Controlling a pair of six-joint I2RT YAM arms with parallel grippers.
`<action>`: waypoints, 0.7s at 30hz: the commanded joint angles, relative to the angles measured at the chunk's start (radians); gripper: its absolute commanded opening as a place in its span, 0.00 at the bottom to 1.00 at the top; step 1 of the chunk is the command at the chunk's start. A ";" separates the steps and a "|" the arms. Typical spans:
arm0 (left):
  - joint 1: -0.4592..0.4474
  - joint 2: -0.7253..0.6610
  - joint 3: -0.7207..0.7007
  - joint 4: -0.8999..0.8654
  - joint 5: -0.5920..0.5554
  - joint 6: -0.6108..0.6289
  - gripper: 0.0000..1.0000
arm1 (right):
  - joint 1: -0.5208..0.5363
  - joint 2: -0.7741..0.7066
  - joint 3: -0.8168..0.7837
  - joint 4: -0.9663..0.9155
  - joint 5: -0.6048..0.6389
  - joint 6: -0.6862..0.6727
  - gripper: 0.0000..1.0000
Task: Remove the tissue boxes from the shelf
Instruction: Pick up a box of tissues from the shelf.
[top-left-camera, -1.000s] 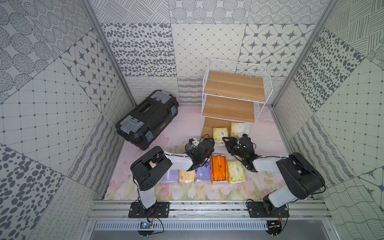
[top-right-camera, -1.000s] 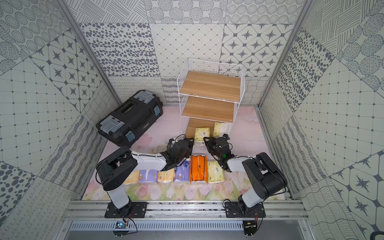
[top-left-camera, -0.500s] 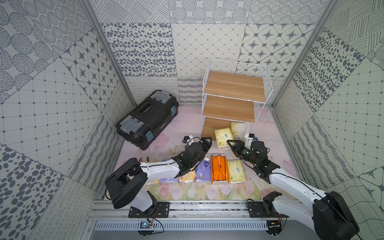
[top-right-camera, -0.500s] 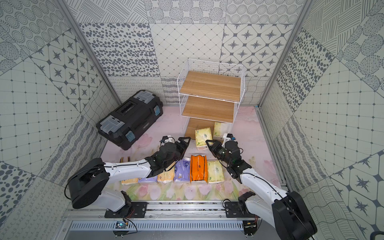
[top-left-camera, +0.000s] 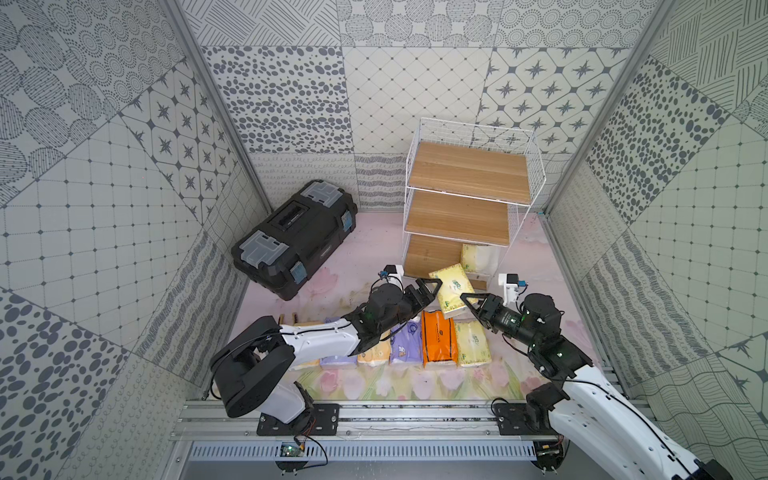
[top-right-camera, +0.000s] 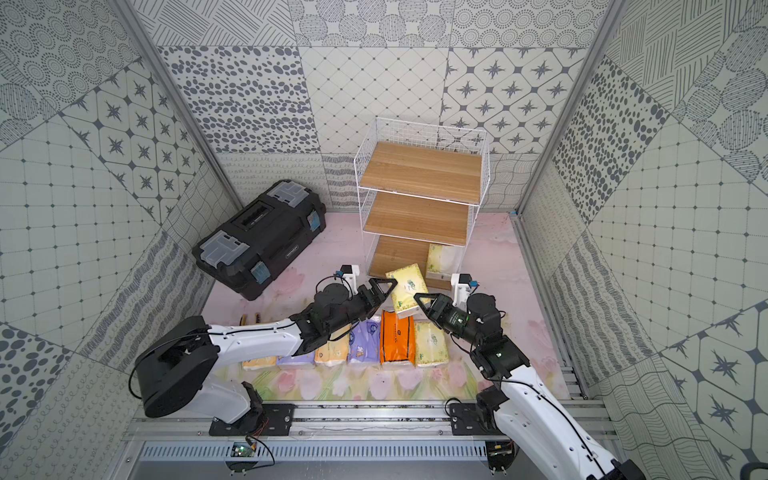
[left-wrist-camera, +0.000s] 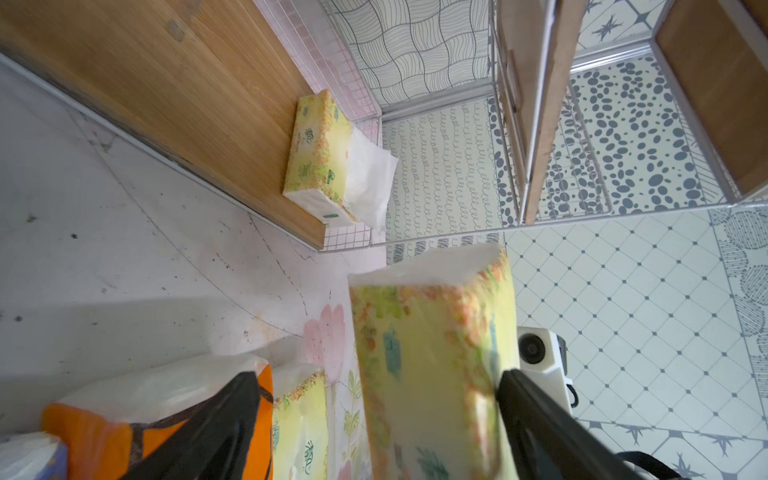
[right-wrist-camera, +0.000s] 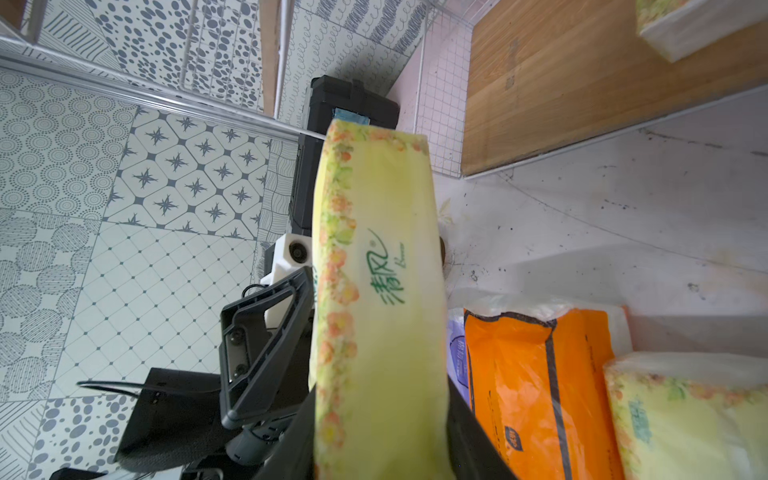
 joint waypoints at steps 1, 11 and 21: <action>-0.003 0.073 0.024 0.228 0.147 0.009 0.91 | -0.004 -0.043 0.041 0.008 -0.045 -0.006 0.24; -0.018 0.124 0.053 0.328 0.140 -0.025 0.45 | -0.009 -0.083 0.019 -0.032 0.022 0.016 0.24; -0.059 0.129 0.111 0.251 0.096 0.027 0.23 | -0.009 -0.187 0.107 -0.344 0.244 -0.099 0.71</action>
